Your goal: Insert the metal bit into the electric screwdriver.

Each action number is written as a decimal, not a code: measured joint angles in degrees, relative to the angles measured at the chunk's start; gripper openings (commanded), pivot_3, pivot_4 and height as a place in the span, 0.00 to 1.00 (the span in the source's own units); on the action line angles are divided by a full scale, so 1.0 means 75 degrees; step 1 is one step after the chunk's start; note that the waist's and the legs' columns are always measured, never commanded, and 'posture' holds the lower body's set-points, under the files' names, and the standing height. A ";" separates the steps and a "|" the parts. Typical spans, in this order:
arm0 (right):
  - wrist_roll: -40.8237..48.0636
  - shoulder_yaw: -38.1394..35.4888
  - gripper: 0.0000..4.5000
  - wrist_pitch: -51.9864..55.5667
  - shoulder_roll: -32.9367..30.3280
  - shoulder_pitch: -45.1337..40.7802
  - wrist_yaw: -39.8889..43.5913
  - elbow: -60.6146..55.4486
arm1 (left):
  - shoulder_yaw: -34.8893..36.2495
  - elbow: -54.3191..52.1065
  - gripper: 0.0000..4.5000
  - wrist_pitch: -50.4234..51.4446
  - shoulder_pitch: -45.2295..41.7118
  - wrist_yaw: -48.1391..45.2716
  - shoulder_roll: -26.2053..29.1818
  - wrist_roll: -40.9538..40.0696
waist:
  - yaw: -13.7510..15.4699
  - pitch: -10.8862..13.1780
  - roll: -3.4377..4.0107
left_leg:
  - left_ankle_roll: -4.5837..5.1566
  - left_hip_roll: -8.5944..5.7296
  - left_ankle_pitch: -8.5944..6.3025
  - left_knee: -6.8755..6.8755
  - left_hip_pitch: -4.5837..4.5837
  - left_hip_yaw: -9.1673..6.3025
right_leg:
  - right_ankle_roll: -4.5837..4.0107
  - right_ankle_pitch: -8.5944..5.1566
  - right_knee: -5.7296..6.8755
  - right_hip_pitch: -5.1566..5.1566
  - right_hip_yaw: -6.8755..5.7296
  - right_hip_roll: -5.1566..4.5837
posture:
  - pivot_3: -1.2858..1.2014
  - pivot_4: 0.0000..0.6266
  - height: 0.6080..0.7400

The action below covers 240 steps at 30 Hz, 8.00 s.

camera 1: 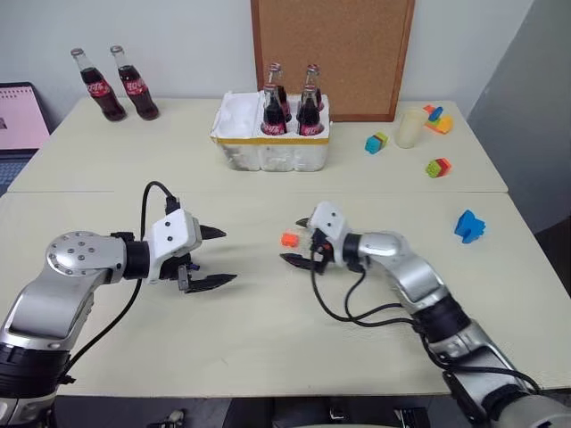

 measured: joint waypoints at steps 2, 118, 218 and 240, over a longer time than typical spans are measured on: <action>-0.0143 0.0025 0.89 -0.0237 0.0100 -0.0150 0.0061 0.0481 | 0.0000 -0.0173 1.00 0.0039 -0.0001 0.0000 0.0000 -0.0010 | 0.0003 0.0000 0.0000 | 0.0000 0.0000 0.0000 -0.0001 0.0000 -0.0002 | -0.0021 0.0012 0.0000 0.0000 -0.0002 0.0000 | 0.52 0.24 1.00; 0.2897 -0.1725 1.00 0.2407 -0.3863 0.4233 0.0180 -0.7940 | -0.2932 0.5576 0.60 -0.5288 -0.3598 -0.2995 0.0682 0.4042 | -0.0006 -0.0005 0.0003 | 0.0005 -0.0016 -0.0002 0.0117 -0.0111 -0.0002 | 0.0027 0.0006 0.0012 -0.0043 -0.0052 0.0030 | 0.52 0.24 1.00; 0.4924 -0.3914 1.00 0.2929 -0.4809 0.3017 -0.0038 -0.7728 | -0.0376 0.1638 0.35 0.2022 -0.3322 0.1984 -0.3183 -0.1067 | 0.0008 -0.0007 -0.0002 | 0.0003 -0.0024 0.0000 0.0211 -0.0104 -0.0045 | 0.0040 0.0017 0.0103 -0.0033 -0.0035 0.0022 | 0.52 0.24 1.00; 0.4896 -0.3877 1.00 0.2803 -0.4808 0.3033 0.0019 -0.7727 | -0.0719 0.2213 0.35 0.1061 -0.3804 0.0362 -0.1103 -0.0273 | 0.0009 0.0000 -0.0006 | 0.0004 -0.0027 -0.0001 0.0199 -0.0125 -0.0040 | 0.0041 0.0016 0.0050 -0.0037 -0.0045 0.0024 | 0.52 0.24 1.00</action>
